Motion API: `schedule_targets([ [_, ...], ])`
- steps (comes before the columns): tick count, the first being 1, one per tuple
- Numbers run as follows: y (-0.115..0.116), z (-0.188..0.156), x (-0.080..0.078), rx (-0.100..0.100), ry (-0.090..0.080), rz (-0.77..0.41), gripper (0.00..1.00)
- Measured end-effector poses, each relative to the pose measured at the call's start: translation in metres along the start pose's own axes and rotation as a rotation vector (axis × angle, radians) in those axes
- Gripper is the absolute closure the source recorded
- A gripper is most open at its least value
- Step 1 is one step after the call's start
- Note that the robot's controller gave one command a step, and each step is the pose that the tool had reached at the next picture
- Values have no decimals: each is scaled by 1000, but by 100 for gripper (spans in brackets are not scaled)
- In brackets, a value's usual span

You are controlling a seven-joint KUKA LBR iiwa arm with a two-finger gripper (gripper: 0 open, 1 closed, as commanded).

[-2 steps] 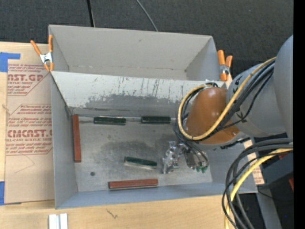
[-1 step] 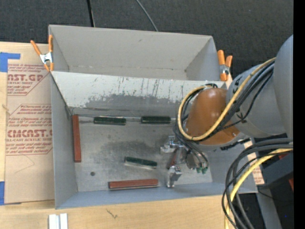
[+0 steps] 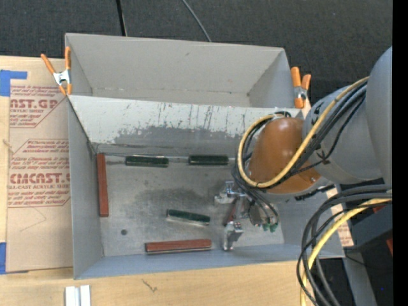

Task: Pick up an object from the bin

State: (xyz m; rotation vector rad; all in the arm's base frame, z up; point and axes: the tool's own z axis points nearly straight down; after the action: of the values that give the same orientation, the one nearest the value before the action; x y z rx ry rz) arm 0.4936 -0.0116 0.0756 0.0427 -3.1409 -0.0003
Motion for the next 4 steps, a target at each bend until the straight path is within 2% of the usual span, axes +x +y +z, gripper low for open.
schedule_targets([
  [1, 74, 0, -22, -2, -13, 120, 100],
  [2, 74, 3, -19, -1, -5, 119, 0],
  [3, 75, 0, -22, -3, -12, 120, 100],
  [4, 75, 0, -22, -3, -12, 120, 100],
])
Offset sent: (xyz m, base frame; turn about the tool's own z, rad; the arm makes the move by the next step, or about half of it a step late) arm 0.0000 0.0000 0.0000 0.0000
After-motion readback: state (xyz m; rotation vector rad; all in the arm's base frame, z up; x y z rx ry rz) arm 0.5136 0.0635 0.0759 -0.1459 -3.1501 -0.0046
